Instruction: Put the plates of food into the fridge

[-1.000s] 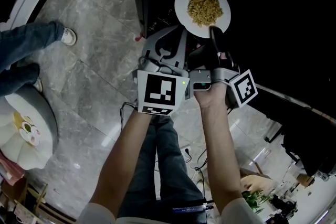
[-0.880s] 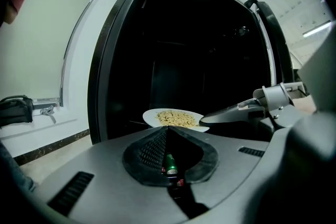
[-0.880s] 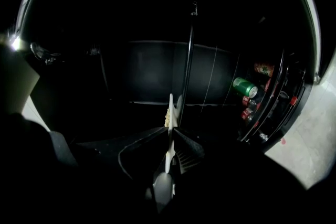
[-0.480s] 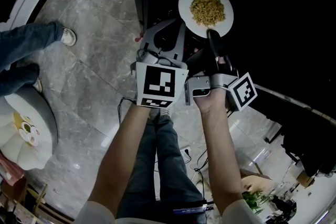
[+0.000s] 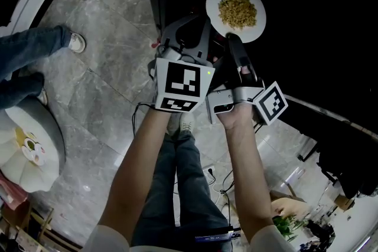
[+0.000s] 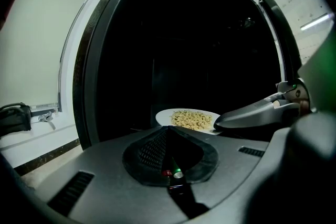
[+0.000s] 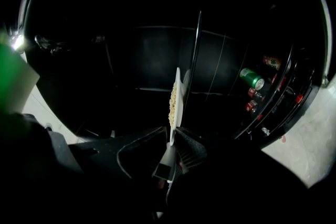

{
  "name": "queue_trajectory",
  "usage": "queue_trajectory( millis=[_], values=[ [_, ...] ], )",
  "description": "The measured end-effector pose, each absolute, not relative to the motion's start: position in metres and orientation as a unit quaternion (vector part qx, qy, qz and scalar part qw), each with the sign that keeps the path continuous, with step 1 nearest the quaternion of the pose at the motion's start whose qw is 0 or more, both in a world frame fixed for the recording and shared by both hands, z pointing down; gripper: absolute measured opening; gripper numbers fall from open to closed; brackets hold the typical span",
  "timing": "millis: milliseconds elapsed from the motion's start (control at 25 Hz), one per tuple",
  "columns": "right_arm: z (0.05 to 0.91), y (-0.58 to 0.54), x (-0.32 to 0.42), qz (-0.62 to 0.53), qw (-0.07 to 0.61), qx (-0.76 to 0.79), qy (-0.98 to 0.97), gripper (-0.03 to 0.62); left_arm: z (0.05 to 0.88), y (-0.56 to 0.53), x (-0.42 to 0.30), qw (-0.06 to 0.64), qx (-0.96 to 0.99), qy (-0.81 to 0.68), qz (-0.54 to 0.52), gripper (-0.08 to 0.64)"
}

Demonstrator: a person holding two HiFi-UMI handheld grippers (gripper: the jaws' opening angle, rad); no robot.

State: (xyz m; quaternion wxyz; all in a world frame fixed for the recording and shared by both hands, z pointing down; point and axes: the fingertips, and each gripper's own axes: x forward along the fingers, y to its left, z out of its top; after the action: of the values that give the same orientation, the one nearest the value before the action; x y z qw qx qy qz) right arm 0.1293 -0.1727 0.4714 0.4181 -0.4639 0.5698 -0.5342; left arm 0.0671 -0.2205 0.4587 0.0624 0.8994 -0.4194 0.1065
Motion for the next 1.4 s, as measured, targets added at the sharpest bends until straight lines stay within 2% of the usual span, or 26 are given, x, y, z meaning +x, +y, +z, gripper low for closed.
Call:
queue_trajectory(
  millis=[240,640,1400],
  values=[
    [0.474,-0.172,0.125,-0.545,0.415,-0.449,0.573,0.037,0.462,-0.228,0.072,0.081,0.896,-0.424,0.101,0.006],
    [0.473,-0.174,0.129,-0.54,0.421,-0.458,0.567,0.023,0.462,-0.206,0.077,0.058,0.907,-0.398,0.121,0.006],
    [0.475,-0.2,0.139,-0.539,0.434,-0.464,0.553,0.02,0.462,-0.214,0.068,0.069,0.904,-0.407,0.114,0.006]
  ],
)
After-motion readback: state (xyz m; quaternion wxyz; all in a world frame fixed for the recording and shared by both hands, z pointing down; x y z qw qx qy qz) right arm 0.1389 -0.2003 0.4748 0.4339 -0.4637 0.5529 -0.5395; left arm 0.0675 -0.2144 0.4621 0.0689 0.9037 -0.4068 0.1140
